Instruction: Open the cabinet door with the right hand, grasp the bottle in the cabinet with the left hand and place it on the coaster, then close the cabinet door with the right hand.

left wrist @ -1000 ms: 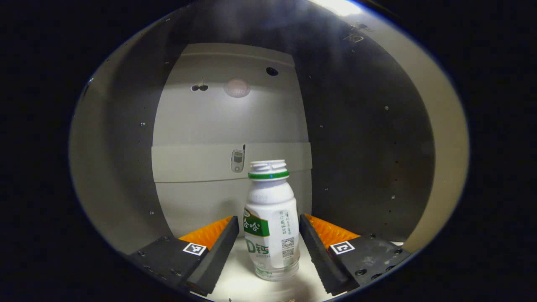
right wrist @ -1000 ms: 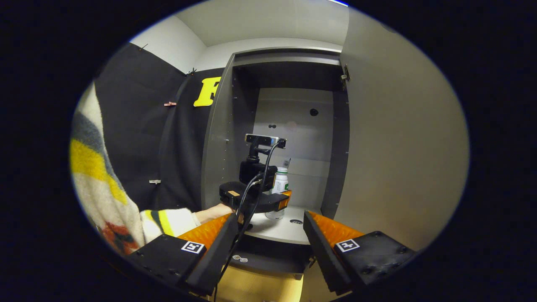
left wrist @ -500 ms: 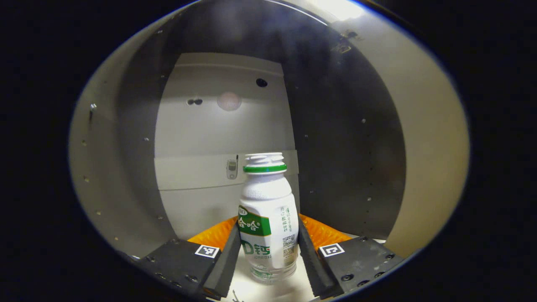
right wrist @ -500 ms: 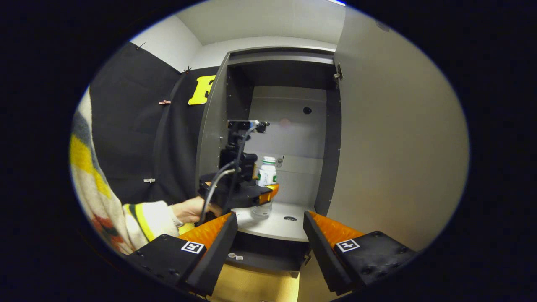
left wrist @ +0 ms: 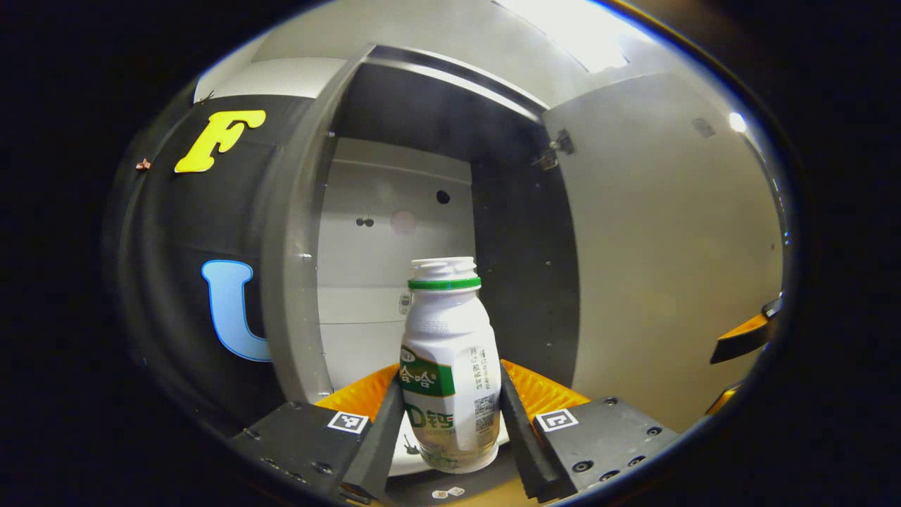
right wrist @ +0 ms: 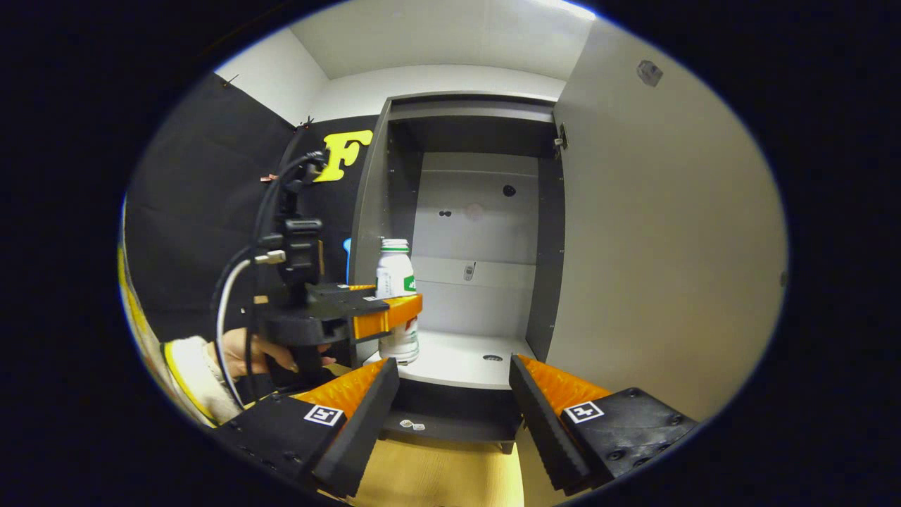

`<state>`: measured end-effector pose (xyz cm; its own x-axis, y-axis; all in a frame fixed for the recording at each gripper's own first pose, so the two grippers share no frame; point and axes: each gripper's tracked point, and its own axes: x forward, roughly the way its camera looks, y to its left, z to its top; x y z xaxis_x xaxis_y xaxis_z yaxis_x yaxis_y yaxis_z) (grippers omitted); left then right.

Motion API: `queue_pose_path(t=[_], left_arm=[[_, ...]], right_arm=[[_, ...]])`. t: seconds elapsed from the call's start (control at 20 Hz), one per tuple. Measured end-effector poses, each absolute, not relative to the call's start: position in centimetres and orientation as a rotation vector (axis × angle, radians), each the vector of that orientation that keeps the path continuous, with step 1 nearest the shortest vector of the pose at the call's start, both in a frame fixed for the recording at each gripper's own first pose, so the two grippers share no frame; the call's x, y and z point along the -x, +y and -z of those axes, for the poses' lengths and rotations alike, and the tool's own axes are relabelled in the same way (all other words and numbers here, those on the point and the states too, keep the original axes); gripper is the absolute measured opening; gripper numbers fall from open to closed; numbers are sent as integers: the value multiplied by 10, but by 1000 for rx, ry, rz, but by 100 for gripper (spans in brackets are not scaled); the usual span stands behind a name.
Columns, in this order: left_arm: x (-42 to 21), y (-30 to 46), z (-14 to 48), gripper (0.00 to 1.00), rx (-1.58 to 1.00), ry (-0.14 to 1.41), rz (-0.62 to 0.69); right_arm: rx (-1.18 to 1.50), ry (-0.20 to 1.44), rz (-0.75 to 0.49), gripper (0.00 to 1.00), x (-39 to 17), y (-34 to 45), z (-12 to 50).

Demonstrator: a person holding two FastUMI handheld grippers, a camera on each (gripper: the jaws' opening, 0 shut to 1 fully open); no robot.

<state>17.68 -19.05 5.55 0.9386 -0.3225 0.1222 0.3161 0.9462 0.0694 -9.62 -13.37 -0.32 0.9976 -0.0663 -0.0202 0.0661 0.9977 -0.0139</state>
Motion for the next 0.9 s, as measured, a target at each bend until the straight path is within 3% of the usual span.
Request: queue_pose_path(t=[0.4, 0.7, 0.9], left_arm=[[-84, -145, -19, 72, -80, -79, 277], [-30, -116, 25, 72, -52, -39, 145], [3, -106, 63, 72, -19, -73, 32]], right_arm=[[60, 30, 83, 98, 128, -105, 10], [59, 47, -34, 98, 132, -91, 26], [8, 93, -199, 98, 144, -69, 53]])
